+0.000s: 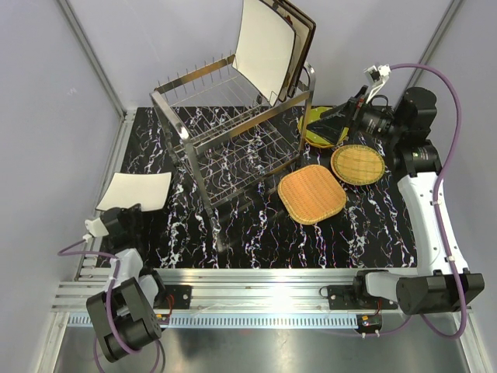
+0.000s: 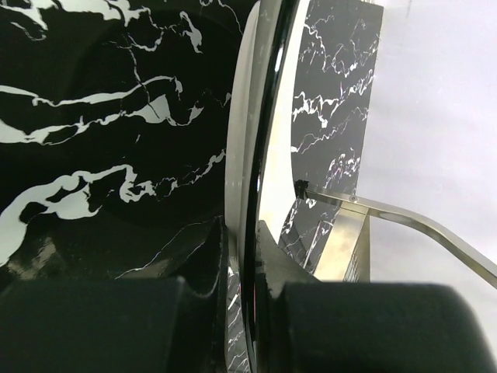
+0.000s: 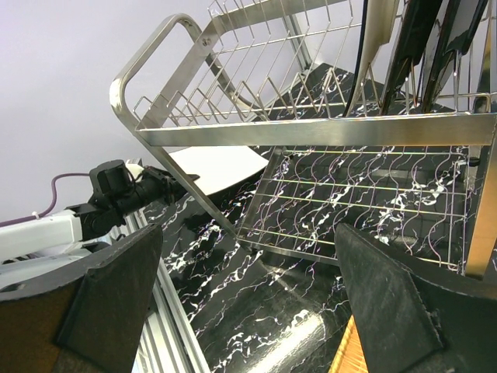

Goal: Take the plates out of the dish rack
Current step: Place the plate on the table

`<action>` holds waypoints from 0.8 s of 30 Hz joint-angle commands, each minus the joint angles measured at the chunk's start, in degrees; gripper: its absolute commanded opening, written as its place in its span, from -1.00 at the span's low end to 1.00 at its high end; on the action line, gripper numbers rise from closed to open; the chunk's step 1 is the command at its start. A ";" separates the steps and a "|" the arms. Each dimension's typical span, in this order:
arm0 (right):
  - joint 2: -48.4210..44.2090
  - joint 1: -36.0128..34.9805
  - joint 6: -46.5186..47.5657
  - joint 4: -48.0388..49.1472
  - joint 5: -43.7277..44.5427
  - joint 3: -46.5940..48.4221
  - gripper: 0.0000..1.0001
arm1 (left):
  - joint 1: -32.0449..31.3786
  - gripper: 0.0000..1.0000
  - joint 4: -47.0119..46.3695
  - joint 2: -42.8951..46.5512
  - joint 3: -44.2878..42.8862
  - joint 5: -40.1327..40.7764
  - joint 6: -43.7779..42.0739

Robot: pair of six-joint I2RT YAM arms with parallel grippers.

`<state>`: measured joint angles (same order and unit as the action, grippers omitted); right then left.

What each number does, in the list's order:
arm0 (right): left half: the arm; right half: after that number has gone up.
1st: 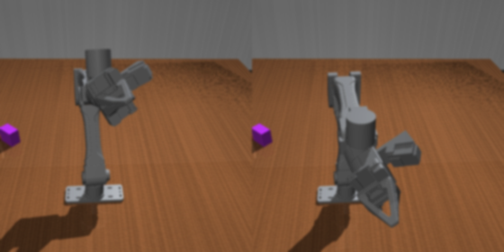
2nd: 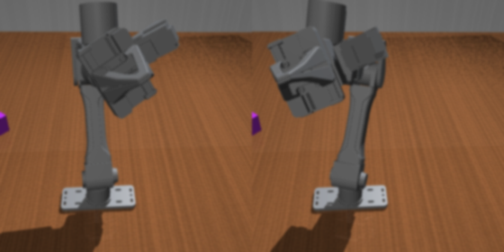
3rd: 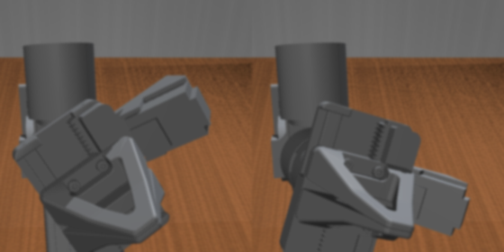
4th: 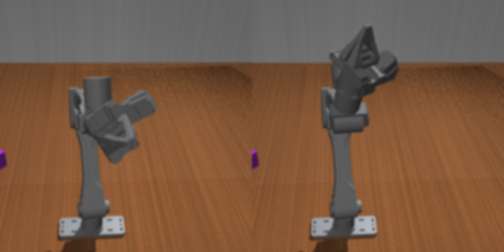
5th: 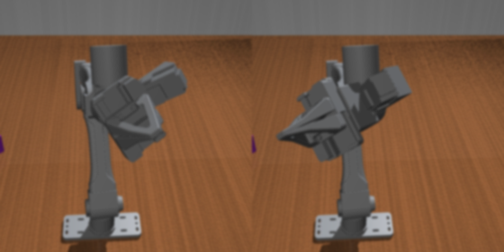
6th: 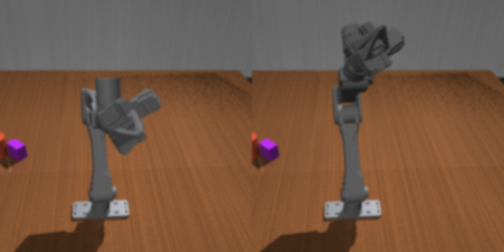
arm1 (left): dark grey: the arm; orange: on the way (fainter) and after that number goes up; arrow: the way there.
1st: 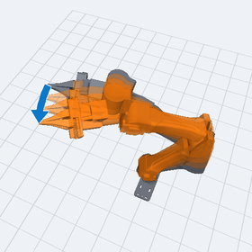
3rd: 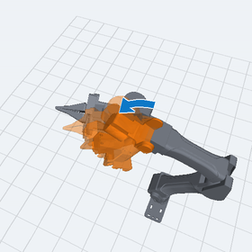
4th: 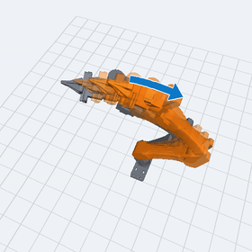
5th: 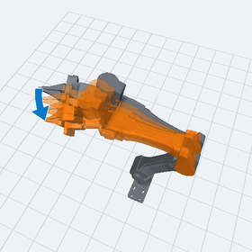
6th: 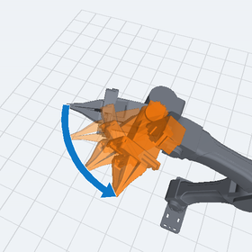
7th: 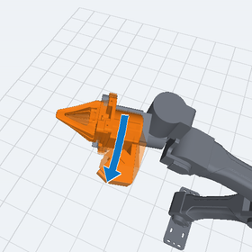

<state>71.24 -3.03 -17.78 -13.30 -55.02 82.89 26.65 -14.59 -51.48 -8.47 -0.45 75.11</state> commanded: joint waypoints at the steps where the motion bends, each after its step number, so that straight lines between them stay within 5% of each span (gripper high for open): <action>1: 0.30 0.39 -0.59 2.75 -1.49 0.34 0.99 | 0.33 -0.95 -14.68 -0.19 -1.29 -2.45 0.56; 9: 0.56 0.39 -0.94 3.37 -1.58 -0.28 0.99 | 0.33 -0.55 -12.04 -0.81 0.38 -3.33 -0.49; 17: 0.48 0.48 -1.12 3.72 -1.66 -0.63 0.99 | 0.33 0.35 -7.48 -0.81 -0.14 -4.39 -1.63; 24: 0.04 0.57 -1.38 4.16 -1.75 -1.15 0.99 | 0.24 0.75 -3.52 -0.90 -1.02 -4.91 -3.22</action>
<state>71.92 -2.92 -18.50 -11.79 -55.20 81.95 26.74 -15.31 -52.75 -7.35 -4.40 73.32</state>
